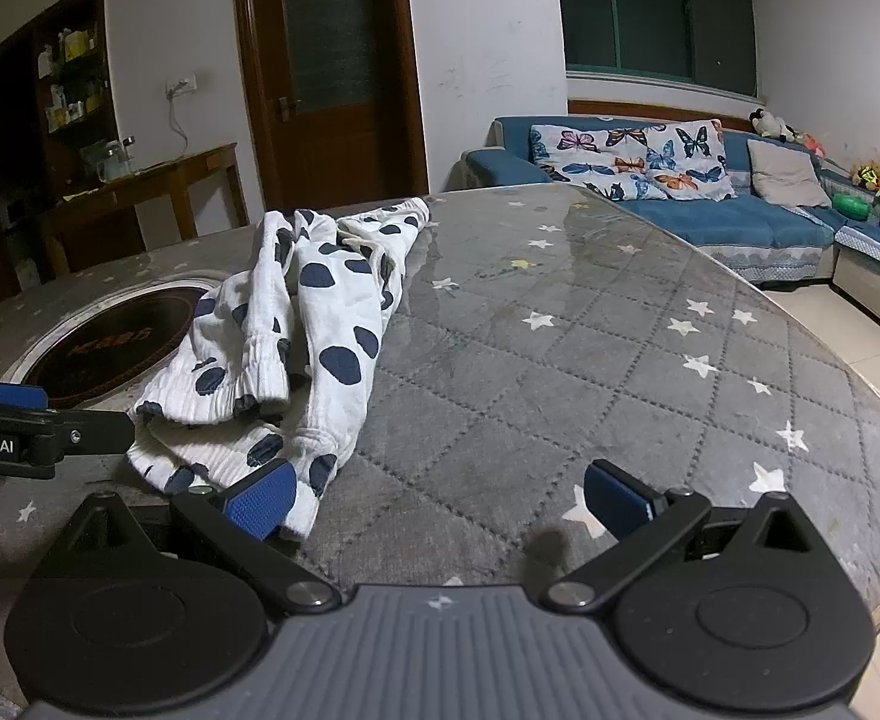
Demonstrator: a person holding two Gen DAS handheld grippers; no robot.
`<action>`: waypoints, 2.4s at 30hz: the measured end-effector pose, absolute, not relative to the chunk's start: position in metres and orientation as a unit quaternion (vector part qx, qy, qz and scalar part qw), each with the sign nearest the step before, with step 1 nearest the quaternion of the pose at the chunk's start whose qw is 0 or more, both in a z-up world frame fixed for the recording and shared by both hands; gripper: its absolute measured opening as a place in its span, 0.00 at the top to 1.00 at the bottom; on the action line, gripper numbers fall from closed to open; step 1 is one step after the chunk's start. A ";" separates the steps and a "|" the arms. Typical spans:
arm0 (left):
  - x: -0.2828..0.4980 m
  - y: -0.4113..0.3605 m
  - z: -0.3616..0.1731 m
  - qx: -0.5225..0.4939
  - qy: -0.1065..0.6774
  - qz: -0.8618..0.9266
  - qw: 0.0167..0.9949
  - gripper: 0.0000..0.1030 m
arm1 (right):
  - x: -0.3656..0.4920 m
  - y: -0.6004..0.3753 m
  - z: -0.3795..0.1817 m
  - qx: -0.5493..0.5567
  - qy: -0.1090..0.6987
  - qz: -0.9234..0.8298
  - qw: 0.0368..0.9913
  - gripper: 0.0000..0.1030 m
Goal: Fold clothes
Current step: 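Move both grippers toward the crumpled white polka-dot garment, then close the left gripper on the garment edge while the right gripper grasps it too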
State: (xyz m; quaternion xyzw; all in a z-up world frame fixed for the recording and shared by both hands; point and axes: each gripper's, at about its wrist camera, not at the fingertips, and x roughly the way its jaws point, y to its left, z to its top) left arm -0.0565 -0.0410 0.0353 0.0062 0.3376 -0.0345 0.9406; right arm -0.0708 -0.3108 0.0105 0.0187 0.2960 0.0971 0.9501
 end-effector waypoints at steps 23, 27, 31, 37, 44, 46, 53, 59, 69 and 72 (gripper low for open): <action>-0.058 -0.047 0.034 0.012 0.341 -0.041 0.939 0.00 | -0.070 -0.302 0.009 0.006 0.305 0.100 0.947 0.00; -0.058 -0.048 0.035 0.015 0.341 -0.041 0.939 0.00 | -0.070 -0.303 0.010 0.007 0.305 0.101 0.947 0.00; -0.057 -0.049 0.035 0.018 0.342 -0.040 0.939 0.00 | -0.070 -0.303 0.011 0.007 0.306 0.102 0.947 0.00; -0.055 -0.049 0.037 0.019 0.341 -0.042 0.939 0.00 | -0.067 -0.301 0.011 0.006 0.307 0.106 0.946 0.00; -0.051 -0.050 0.040 0.021 0.338 -0.044 0.940 0.00 | -0.062 -0.298 0.011 0.003 0.308 0.110 0.945 0.00; -0.049 -0.051 0.041 0.023 0.336 -0.043 0.941 0.00 | -0.060 -0.297 0.012 0.002 0.308 0.111 0.945 0.00; -0.037 -0.055 0.049 0.022 0.328 -0.051 0.943 0.00 | -0.054 -0.292 0.012 0.001 0.311 0.118 0.943 0.00; -0.024 -0.065 0.056 0.028 0.325 -0.069 0.943 0.00 | -0.047 -0.288 0.011 0.001 0.315 0.138 0.939 0.00; 0.003 -0.085 0.063 0.031 0.330 -0.101 0.938 0.02 | -0.036 -0.290 0.009 0.021 0.316 0.144 0.937 0.05; 0.013 -0.087 0.062 0.022 0.338 -0.108 0.935 0.11 | -0.034 -0.292 0.008 0.023 0.320 0.143 0.936 0.10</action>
